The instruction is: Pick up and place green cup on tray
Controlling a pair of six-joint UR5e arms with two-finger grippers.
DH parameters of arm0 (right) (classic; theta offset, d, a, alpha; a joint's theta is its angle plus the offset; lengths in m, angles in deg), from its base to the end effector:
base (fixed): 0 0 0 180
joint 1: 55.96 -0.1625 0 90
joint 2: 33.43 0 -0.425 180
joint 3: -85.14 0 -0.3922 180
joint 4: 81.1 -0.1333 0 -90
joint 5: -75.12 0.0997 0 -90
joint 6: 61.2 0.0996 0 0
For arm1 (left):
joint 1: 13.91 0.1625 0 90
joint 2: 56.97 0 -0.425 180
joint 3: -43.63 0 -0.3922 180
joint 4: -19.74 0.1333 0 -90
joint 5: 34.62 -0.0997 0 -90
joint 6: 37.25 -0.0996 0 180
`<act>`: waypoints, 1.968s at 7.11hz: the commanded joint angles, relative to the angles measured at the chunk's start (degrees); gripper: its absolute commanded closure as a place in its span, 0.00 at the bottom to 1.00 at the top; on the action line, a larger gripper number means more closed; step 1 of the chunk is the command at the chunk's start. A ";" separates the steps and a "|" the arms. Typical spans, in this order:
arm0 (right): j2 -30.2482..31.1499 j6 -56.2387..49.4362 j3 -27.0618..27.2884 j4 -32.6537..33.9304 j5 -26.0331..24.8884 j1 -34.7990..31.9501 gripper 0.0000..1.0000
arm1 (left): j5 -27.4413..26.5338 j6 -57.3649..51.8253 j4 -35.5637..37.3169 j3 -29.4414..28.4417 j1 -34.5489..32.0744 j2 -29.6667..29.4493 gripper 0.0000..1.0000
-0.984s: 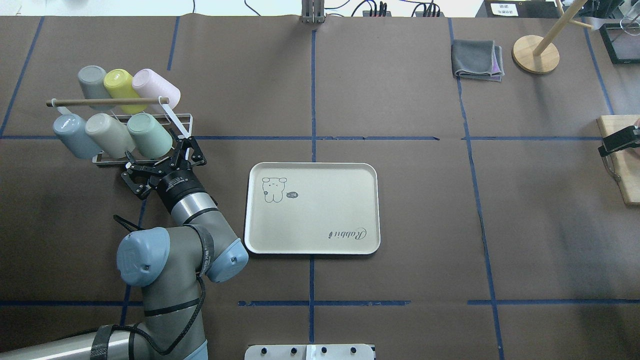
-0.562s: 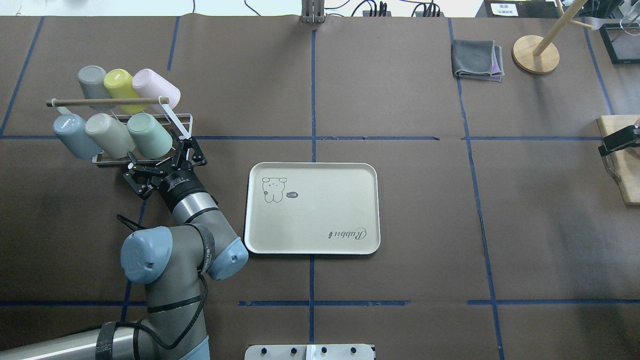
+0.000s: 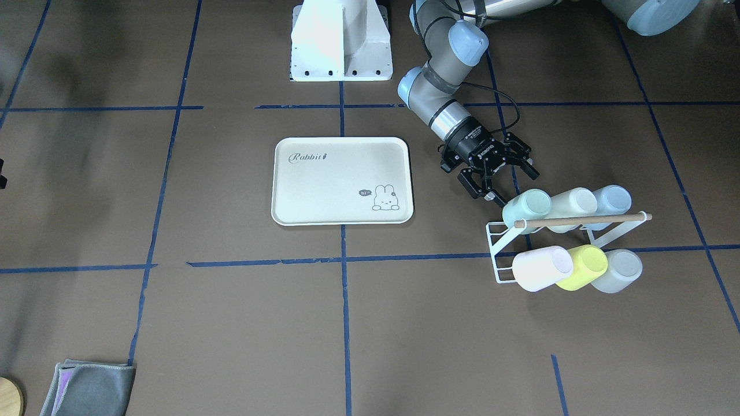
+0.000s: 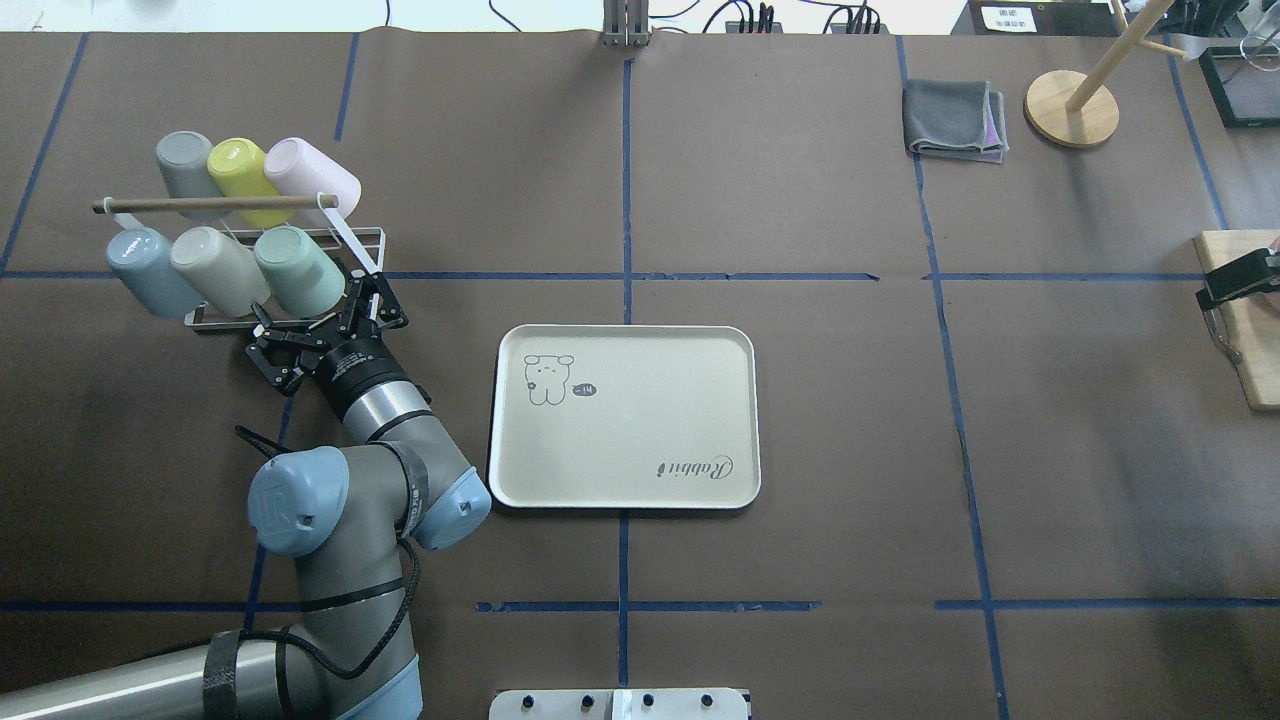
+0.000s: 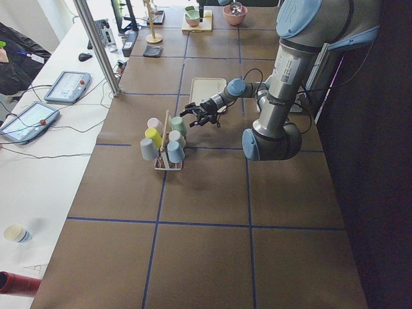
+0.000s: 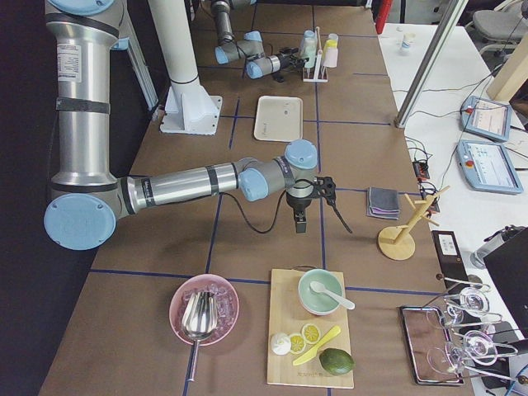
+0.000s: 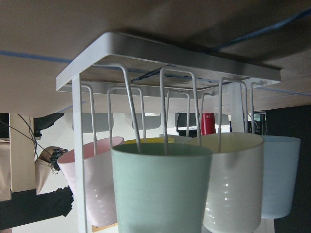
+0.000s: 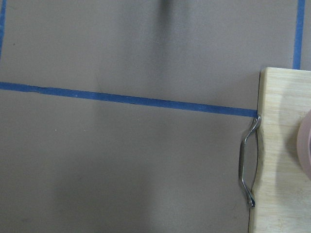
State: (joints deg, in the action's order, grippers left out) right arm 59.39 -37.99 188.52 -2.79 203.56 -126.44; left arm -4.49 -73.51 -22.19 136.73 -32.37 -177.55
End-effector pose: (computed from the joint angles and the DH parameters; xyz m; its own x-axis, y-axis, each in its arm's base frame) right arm -0.0953 -0.4824 0.5496 0.7281 -0.1007 0.6781 0.0243 0.9923 0.1212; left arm 0.5250 -0.4066 0.3841 -0.5797 0.6202 0.5285 -0.7143 -0.0746 -0.6959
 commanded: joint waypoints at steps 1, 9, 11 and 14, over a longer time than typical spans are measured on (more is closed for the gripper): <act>-0.01 -0.01 0.07 0.01 0.06 0.00 0.00 | -0.51 -0.03 -2.63 -2.75 -0.87 0.00 0.01; -0.01 0.08 -0.02 0.01 0.15 0.00 0.00 | -1.92 -0.12 -2.80 -4.24 -2.37 0.00 0.02; -0.10 -0.01 0.07 0.01 0.06 0.00 0.00 | -1.92 -0.03 -3.76 -5.21 -2.19 0.00 0.02; -0.01 -0.01 0.07 0.01 0.23 0.00 0.00 | -1.92 -0.03 -3.94 -5.48 -1.84 0.00 0.03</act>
State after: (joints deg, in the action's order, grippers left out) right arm 59.35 -37.99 188.58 -2.78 203.72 -126.44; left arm -6.41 -73.55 -26.08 131.38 -34.40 -177.56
